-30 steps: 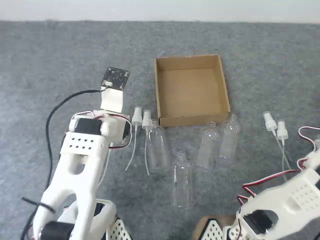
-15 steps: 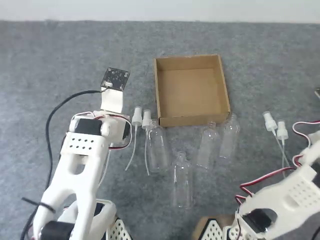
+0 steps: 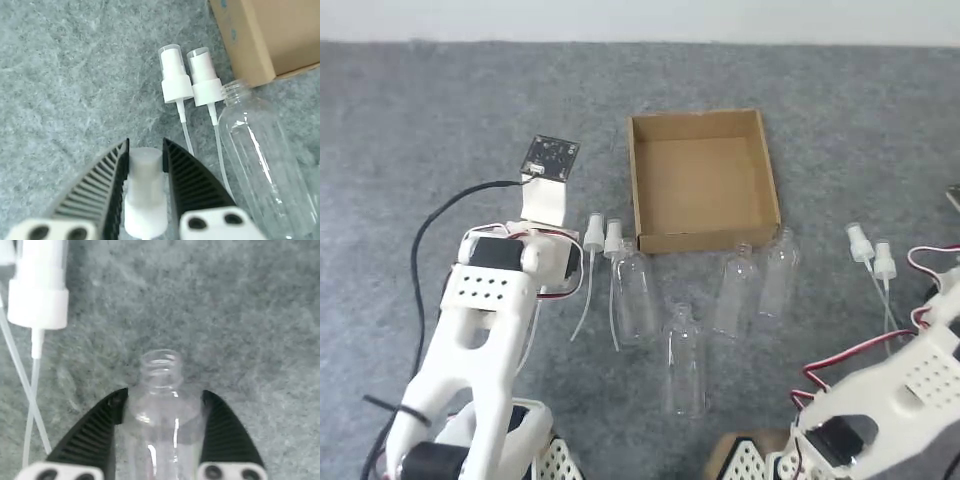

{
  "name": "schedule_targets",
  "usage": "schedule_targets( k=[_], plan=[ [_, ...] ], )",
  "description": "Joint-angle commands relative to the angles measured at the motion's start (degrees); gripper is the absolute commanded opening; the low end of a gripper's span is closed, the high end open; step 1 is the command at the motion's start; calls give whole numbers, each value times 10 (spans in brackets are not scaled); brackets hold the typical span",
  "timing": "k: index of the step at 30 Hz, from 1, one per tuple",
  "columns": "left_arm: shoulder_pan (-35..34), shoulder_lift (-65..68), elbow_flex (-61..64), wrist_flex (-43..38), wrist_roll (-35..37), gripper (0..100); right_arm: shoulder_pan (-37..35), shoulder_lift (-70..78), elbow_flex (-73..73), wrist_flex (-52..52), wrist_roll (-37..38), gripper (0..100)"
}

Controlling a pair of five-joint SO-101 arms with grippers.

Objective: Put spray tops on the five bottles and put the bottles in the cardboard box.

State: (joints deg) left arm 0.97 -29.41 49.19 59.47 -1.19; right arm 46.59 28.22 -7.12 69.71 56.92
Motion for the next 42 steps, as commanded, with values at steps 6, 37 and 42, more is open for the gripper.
schedule_targets(
  k=[6,37,42],
  plan=[
    [-4,-29,-60,7,7,13,-35,-134,-156,160,-82,6],
    [-36,-304,-413,-9,191,12,-893,-785,479,-229,-447,6],
    [-1,-303,-395,-43,255,12,-962,-791,510,-255,-447,6]
  ],
)
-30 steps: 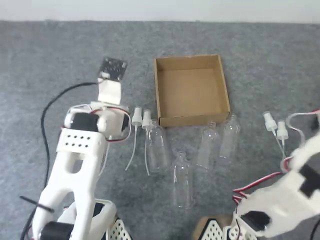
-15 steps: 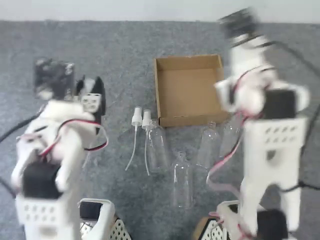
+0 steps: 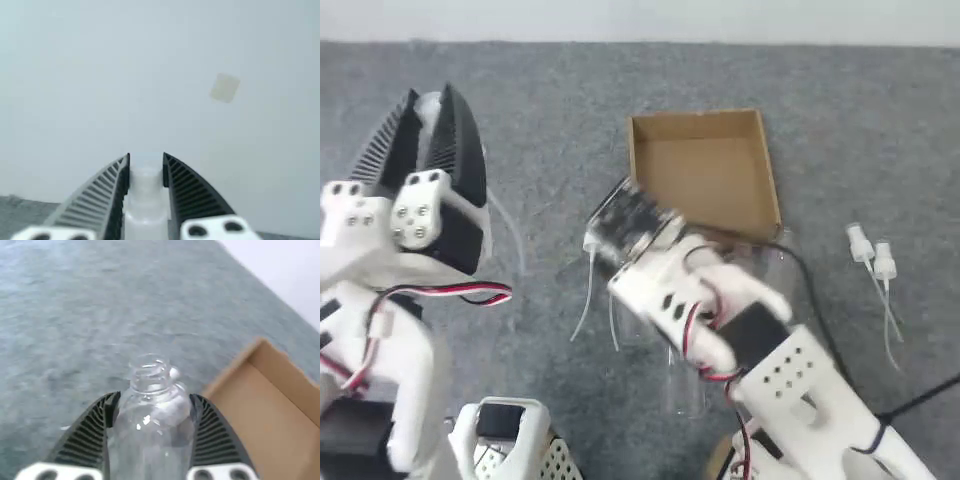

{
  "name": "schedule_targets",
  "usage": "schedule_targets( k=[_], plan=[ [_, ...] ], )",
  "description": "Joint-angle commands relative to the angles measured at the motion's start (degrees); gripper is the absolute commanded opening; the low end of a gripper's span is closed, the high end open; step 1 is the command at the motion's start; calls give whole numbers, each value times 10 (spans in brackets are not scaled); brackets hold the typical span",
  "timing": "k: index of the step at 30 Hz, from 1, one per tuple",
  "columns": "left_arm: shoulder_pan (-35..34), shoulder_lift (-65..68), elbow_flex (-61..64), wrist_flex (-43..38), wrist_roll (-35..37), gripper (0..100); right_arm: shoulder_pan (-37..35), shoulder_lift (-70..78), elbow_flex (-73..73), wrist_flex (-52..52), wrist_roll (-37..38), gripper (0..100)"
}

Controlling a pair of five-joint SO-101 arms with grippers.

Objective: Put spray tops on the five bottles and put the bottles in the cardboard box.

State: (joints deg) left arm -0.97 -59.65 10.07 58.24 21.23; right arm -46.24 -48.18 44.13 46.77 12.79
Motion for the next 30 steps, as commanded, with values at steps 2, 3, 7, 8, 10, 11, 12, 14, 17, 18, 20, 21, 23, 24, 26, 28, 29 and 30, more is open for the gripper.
schedule_targets(
  k=[2,3,7,8,10,11,12,14,17,18,20,21,23,24,26,28,29,30],
  plan=[
    [27,-1,15,-51,34,12,-50,-27,-3,-23,-6,6],
    [27,-1,24,-63,34,12,-53,-27,-3,-23,-6,6],
    [22,-1,54,-90,34,12,-54,-29,7,-29,-8,6],
    [22,-2,62,-91,35,11,-54,-33,11,-31,-8,6],
    [24,-2,73,-92,35,11,-55,-47,25,-45,-18,6],
    [23,-2,80,-102,35,11,-55,-58,33,-53,-28,6],
    [22,-1,89,-113,35,11,-55,-69,40,-56,-35,6],
    [17,-1,109,-133,35,11,-55,-93,50,-58,-40,6],
    [18,-2,132,-138,39,11,-53,-116,62,-58,-40,6],
    [18,-2,138,-138,51,11,-53,-122,68,-59,-40,6],
    [18,-2,145,-138,69,11,-53,-128,74,-60,-41,6],
    [18,-2,145,-138,70,11,-53,-128,75,-60,-41,6],
    [18,-2,142,-138,71,11,-53,-128,76,-60,-42,6],
    [18,-4,139,-139,71,11,-53,-127,76,-60,-42,6],
    [18,-4,128,-136,71,11,-53,-127,76,-60,-42,6],
    [18,-2,113,-135,69,11,-53,-127,76,-60,-42,6],
    [18,-2,104,-135,69,11,-53,-127,76,-60,-42,6],
    [18,-2,96,-135,69,11,-53,-127,76,-60,-42,6]
  ],
)
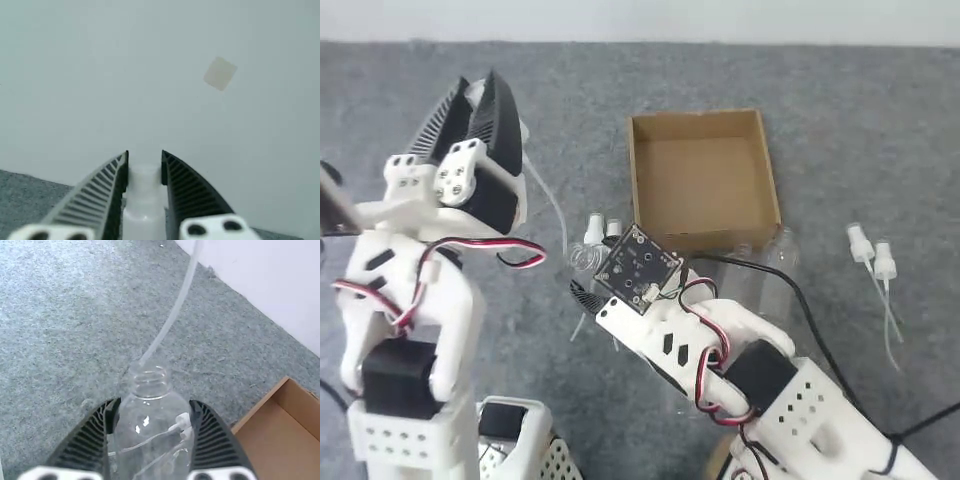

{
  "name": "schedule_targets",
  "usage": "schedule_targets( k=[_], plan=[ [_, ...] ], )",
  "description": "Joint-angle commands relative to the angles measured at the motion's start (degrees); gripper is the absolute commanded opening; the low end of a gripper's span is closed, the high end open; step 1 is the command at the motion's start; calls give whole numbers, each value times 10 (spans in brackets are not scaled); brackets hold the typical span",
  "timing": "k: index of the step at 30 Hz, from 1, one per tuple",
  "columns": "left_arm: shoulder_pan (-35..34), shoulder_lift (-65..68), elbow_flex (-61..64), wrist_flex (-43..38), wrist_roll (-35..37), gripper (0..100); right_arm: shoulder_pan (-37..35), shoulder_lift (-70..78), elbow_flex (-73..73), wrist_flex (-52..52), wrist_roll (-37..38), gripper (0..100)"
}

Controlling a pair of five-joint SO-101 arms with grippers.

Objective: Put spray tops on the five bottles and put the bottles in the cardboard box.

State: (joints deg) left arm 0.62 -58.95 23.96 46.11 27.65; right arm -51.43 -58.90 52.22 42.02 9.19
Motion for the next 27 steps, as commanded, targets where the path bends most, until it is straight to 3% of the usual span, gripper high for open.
schedule_targets(
  k=[1,9,21,27],
  plan=[
    [2,-9,-49,-11,4,11,-1,-20,-4,-13,-6,6],
    [6,-8,-55,24,4,11,-1,-20,-4,-13,-6,6],
    [55,-13,73,23,4,11,11,-35,5,-6,-2,6],
    [61,-13,87,67,-8,11,44,-59,36,-68,-7,6]
  ],
)
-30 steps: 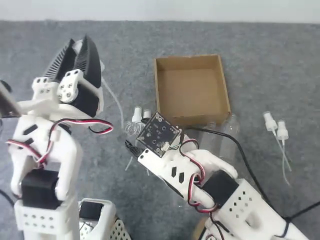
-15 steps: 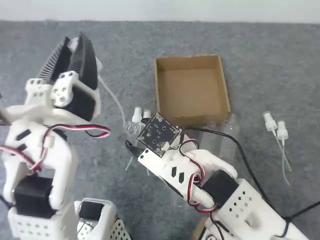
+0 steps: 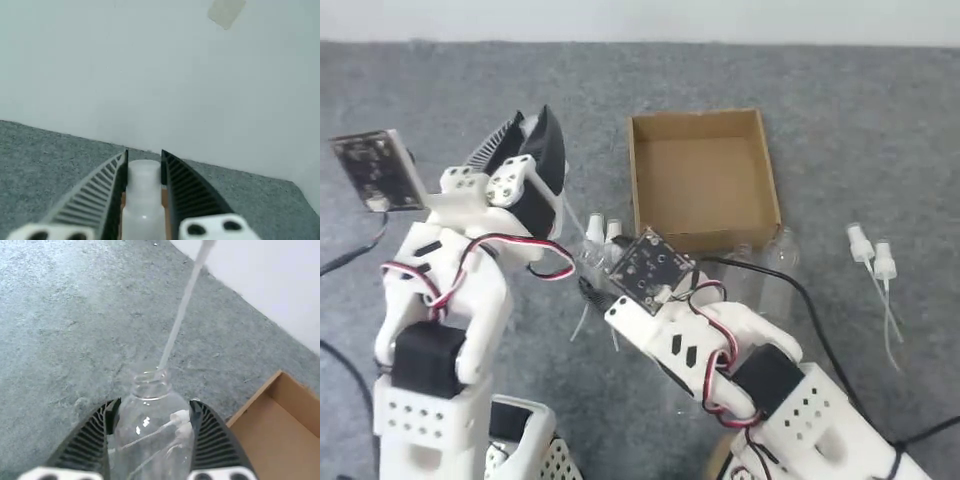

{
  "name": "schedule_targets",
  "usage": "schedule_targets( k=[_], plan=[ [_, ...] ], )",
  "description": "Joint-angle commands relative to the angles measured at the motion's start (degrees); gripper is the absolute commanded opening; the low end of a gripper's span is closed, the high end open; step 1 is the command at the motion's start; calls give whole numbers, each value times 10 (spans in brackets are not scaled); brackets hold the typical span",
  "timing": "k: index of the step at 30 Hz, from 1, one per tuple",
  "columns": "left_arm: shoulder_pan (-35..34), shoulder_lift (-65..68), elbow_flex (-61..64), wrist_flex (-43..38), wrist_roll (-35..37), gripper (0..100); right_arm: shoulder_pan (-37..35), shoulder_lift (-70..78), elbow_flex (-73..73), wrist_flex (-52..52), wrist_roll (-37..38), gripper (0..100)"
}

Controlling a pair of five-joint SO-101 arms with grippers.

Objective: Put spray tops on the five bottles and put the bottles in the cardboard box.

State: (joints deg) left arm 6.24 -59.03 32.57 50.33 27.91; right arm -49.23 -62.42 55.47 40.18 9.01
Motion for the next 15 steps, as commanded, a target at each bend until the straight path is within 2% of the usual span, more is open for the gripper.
schedule_targets(
  k=[1,4,7,15],
  plan=[
    [12,-12,2,37,-26,11,28,-24,14,-77,-6,6],
    [40,-12,14,68,-84,11,33,-16,44,-145,-55,6],
    [69,-12,31,78,-106,11,34,5,51,-178,-111,6],
    [84,-12,50,88,-128,11,58,38,53,-196,-115,6]
  ],
)
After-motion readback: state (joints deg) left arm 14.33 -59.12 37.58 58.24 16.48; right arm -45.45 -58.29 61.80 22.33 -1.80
